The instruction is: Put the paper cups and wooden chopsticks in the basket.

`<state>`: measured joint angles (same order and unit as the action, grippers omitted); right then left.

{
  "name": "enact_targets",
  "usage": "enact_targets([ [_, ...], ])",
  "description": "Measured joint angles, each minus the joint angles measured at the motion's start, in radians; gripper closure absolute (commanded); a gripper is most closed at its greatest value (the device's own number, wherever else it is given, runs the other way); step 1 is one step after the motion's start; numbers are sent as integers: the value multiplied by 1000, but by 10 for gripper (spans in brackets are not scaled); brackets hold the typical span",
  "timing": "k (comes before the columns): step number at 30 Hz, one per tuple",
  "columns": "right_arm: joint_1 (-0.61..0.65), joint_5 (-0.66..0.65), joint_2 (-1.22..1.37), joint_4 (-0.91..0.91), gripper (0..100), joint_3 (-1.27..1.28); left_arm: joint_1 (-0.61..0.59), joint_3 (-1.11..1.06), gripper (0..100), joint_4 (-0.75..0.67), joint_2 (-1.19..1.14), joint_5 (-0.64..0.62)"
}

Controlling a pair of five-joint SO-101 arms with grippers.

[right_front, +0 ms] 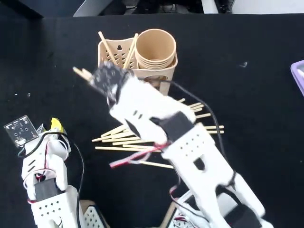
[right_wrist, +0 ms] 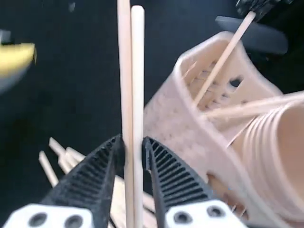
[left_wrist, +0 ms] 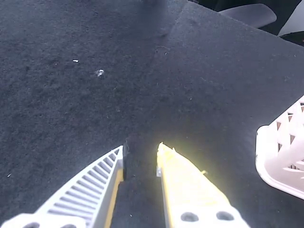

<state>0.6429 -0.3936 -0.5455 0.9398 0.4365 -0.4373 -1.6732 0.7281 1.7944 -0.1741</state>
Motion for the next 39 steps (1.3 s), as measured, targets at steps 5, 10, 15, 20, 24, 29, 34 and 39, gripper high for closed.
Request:
enact_targets([
  [5, 3, 64, 135, 0, 987, -259, 0, 0, 873, 0, 0, 0],
  [10, 11, 169, 195, -17, 987, -463, 0, 0, 873, 0, 0, 0],
  [15, 11, 233, 224, -199, 987, -489, 0, 0, 873, 0, 0, 0],
  [20, 11, 241, 230, -423, 987, -431, 0, 0, 873, 0, 0, 0],
  [24, -3, 241, 233, -545, 987, -374, 0, 0, 873, 0, 0, 0],
  [29, -61, 241, 233, -674, 987, -233, 0, 0, 873, 0, 0, 0],
  [34, -106, 241, 235, -741, 979, -80, 0, 0, 873, 0, 0, 0],
  [39, -112, 241, 235, -743, 874, -57, 0, 0, 873, 0, 0, 0],
])
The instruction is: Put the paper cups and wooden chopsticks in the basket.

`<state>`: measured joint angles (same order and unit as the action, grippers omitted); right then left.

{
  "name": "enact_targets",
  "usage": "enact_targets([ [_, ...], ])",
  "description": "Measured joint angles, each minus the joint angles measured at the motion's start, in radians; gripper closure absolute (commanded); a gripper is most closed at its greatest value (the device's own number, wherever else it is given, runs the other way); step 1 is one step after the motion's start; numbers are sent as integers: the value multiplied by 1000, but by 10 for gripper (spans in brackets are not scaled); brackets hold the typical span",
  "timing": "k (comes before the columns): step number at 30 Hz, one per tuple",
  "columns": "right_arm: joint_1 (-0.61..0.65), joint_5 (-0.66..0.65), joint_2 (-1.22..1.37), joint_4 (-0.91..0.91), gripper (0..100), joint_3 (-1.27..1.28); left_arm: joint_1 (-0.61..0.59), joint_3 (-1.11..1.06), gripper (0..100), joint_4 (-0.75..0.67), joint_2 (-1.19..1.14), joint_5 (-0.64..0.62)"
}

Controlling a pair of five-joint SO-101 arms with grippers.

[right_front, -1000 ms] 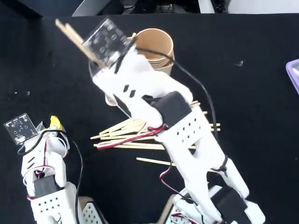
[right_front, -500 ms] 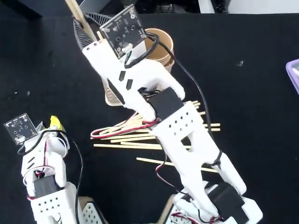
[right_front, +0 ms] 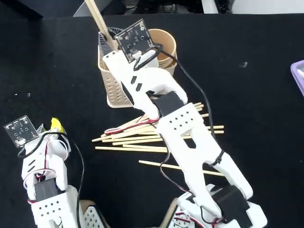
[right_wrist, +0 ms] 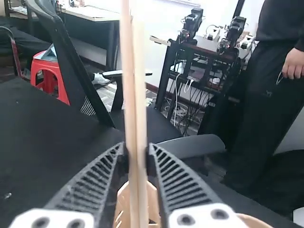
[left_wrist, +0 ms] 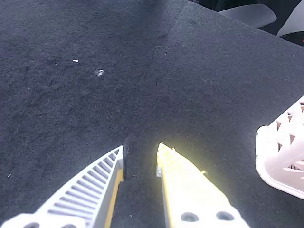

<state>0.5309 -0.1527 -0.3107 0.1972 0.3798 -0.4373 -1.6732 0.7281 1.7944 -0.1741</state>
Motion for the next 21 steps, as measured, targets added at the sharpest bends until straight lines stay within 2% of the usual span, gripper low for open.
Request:
enact_targets([
  [12, 0, 0, -2, 166, 874, -55, 0, 0, 873, 0, 0, 0],
  [16, 0, 0, -63, 319, 874, -129, 0, 0, 873, 0, 0, 0],
  [21, -12, -2, -275, 589, 874, -172, 0, 0, 873, 0, 0, 0],
])
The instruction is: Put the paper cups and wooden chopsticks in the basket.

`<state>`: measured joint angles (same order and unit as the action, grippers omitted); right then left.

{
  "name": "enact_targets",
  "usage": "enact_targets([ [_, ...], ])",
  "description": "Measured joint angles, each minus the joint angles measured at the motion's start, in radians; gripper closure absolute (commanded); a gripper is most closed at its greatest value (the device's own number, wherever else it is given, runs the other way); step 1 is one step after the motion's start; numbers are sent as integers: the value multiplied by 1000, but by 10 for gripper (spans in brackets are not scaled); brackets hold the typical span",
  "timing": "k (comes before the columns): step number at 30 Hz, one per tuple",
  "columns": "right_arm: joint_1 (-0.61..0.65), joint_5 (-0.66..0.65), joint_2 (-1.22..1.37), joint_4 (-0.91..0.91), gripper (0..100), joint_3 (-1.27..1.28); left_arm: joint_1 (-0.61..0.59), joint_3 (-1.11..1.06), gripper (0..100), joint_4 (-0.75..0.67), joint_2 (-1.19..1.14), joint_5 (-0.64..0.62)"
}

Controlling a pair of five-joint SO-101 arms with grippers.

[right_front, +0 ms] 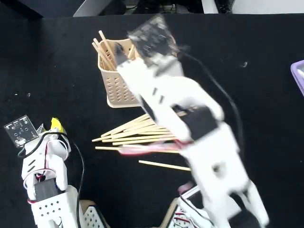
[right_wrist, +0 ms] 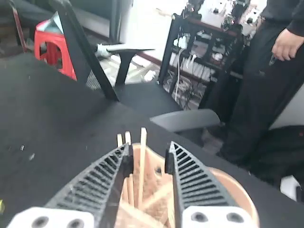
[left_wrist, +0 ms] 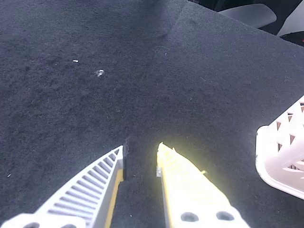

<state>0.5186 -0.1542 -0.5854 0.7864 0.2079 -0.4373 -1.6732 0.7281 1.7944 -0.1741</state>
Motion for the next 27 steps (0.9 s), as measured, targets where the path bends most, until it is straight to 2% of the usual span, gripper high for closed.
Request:
enact_targets([
  [7, -84, -17, -287, 463, 874, 124, 0, 0, 873, 0, 0, 0],
  [11, -144, -190, -370, 566, 871, 358, 0, 0, 873, 0, 0, 0],
  [15, -181, -402, -405, 568, 871, 664, 0, 0, 873, 0, 0, 0],
  [20, -189, -500, -387, 407, 830, 971, 0, 0, 873, 0, 0, 0],
  [27, -187, -629, -167, 284, 820, 1059, 0, 0, 873, 0, 0, 0],
])
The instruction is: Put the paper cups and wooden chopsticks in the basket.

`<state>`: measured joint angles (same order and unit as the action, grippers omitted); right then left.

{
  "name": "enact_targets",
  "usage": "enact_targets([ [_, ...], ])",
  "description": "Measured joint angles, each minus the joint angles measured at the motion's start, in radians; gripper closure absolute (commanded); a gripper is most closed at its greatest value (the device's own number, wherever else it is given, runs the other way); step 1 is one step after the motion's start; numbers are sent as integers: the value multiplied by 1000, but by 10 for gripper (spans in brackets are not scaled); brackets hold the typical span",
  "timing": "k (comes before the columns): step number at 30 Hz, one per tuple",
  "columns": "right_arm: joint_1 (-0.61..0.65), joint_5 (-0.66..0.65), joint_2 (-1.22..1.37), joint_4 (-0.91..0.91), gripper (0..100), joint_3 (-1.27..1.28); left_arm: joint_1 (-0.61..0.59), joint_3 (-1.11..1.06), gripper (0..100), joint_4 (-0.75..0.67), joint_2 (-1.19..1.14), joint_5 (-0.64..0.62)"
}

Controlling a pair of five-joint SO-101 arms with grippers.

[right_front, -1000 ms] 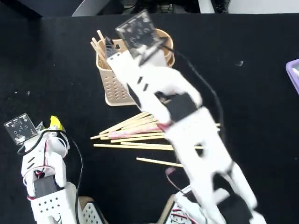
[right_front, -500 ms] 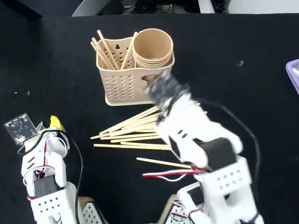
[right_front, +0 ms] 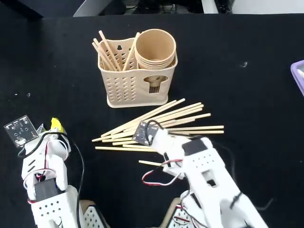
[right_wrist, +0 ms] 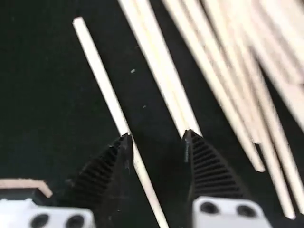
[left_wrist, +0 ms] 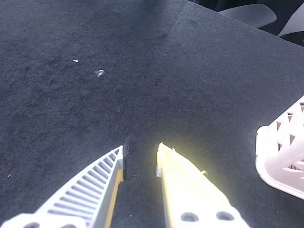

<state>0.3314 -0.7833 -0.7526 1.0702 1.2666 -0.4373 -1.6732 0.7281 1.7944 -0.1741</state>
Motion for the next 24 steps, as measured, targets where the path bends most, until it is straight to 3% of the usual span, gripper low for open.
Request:
enact_targets([
  [12, 0, -14, 172, -23, 837, -38, 0, 0, 873, 0, 0, 0],
  [17, -3, -77, 172, -25, 893, -38, 0, 0, 873, 0, 0, 0],
  [20, -3, -127, 172, -29, 982, -37, 0, 0, 873, 0, 0, 0],
  [24, -3, -153, 173, -29, 988, -35, 0, 0, 873, 0, 0, 0],
])
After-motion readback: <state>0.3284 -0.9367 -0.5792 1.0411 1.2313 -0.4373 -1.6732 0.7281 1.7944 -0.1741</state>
